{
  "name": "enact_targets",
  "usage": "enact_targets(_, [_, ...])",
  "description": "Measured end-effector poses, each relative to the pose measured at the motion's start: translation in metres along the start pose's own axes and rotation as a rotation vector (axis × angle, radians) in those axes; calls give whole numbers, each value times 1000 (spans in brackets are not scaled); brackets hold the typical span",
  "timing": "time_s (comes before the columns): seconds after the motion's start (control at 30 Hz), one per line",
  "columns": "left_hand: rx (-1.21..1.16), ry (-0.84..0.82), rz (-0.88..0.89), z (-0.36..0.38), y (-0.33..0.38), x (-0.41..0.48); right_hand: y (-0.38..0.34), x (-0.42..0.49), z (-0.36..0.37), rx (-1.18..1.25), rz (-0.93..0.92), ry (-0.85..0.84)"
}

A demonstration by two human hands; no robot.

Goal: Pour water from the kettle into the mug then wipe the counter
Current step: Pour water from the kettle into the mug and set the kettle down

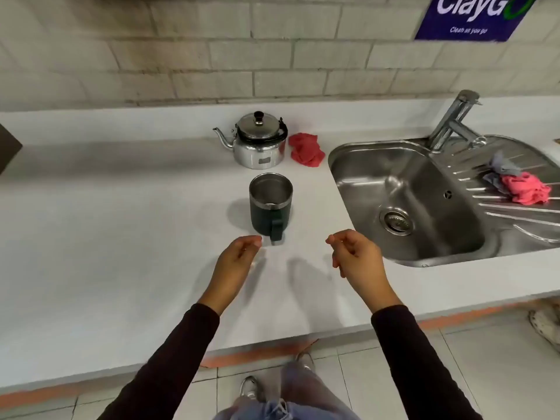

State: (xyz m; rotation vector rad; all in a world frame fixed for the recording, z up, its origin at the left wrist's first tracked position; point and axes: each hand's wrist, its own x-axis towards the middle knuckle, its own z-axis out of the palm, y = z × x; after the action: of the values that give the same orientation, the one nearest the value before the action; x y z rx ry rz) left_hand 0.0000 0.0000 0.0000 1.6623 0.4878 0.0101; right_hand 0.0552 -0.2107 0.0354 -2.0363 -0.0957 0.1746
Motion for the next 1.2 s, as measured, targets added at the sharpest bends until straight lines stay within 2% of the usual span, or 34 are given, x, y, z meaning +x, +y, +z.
enact_targets(0.17, [-21,2,-59,23,14,31,-12,65,1,18,-34,-85])
enact_targets(0.33, [-55,-31,-58,40,10,49,-51,166,9,-44,-214,-150])
enact_targets(0.57, [89,37,-5,52,4,49,-89,281,77,-442,-634,-342])
enact_targets(0.7, [112,80,-10,54,4,49,-92,309,108,-699,-727,-489])
enact_targets(0.8, [112,90,4,57,4,50,-85,318,119,-832,-808,-479])
enact_targets(0.9, [116,87,-6,56,0,52,-94,321,118,-872,-793,-483])
enact_targets(1.03, [80,141,-69,58,-13,42,-119,326,125,-780,-779,-518])
enact_targets(1.1, [66,137,-110,69,-16,40,-126,318,125,-740,-738,-591])
enact_targets(1.2, [-33,163,-154,77,-32,36,-129,308,101,-654,-674,-556])
